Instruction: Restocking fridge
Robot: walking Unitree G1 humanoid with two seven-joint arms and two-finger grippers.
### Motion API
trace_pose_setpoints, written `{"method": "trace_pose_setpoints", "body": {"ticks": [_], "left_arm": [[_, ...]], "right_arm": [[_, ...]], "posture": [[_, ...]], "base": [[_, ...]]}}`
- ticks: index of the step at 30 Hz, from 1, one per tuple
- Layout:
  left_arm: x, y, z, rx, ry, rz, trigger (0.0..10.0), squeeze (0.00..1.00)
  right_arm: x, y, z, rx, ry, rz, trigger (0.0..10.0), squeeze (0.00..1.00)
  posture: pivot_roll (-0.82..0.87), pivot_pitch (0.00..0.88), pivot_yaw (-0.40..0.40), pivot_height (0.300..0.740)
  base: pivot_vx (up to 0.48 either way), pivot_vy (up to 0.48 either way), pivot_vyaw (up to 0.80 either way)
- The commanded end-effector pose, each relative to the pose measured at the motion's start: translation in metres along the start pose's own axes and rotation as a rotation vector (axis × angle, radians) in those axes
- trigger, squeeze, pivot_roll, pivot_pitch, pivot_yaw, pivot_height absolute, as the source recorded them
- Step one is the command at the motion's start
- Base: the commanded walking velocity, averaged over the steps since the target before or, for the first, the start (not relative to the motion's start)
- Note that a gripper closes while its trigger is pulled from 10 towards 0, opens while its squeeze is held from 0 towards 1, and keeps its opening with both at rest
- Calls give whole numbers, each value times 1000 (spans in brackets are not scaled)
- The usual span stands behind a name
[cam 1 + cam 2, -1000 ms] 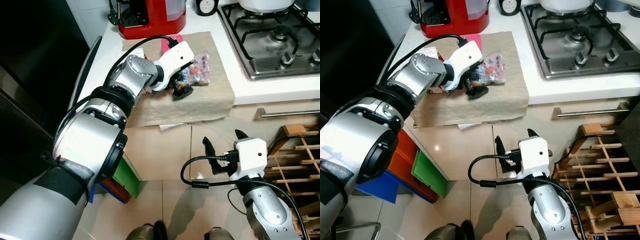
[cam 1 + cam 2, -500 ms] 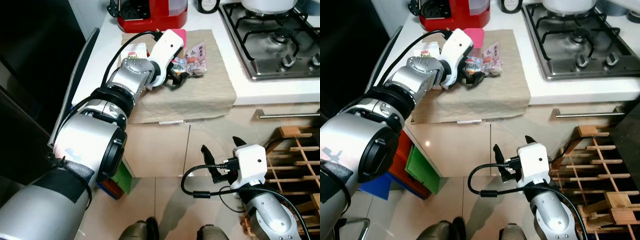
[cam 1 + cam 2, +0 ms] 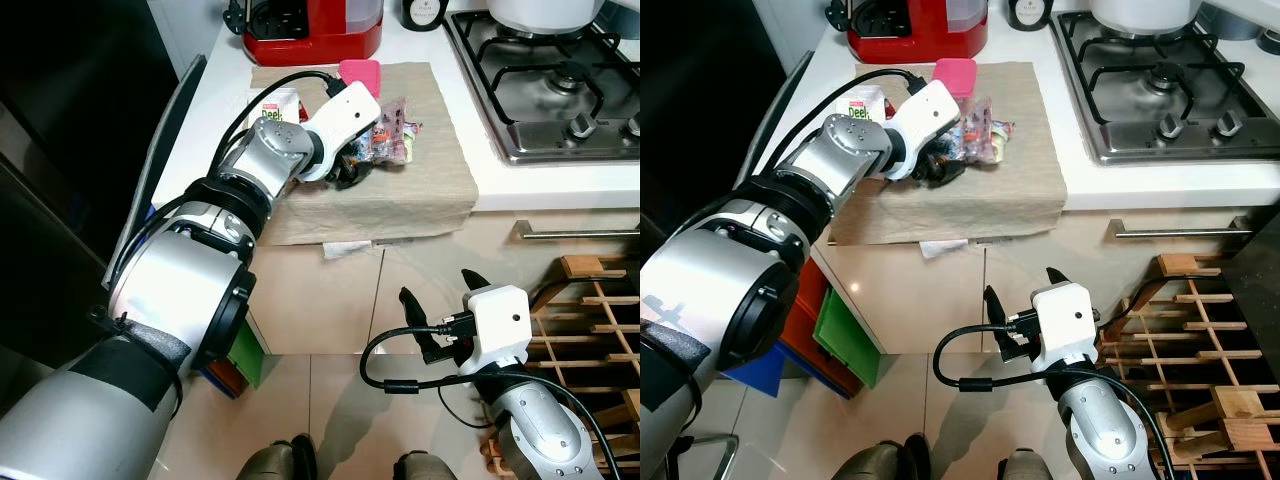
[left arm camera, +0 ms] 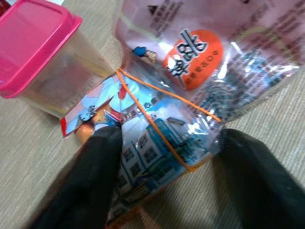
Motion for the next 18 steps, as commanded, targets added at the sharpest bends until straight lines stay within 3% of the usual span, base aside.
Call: {"method": "trace_pose_setpoints", "body": {"ticks": [1, 10, 18], "left_arm": [[6, -17, -3, -59, -30, 4, 0, 0], [19, -15, -6, -57, -121, -37, 0, 0], [26, -16, -6, -46, -196, 1, 0, 0]], "right_arm": [[-2, -1, 1, -9, 4, -22, 10000, 0], [-3, -3, -3, -10, -7, -30, 10000, 0], [-7, -5, -7, -12, -12, -44, 10000, 0]], "posture": [[-268, 108, 119, 740], [-254, 101, 135, 740], [-233, 90, 144, 740]], "base": [[0, 0, 0], [0, 0, 0], [0, 0, 0]]}}
Point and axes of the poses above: a point about 5 cm out from each wrist's last joint towards the gripper, its own z axis pointing back from the gripper into the wrist, its own y axis along the axis of the wrist's last joint, x = y × z, the point moved 3 cm from there along -z, pointing out of the wrist towards the gripper, and after that the axes turned 14 degrees about z, right-handed, at the moved point
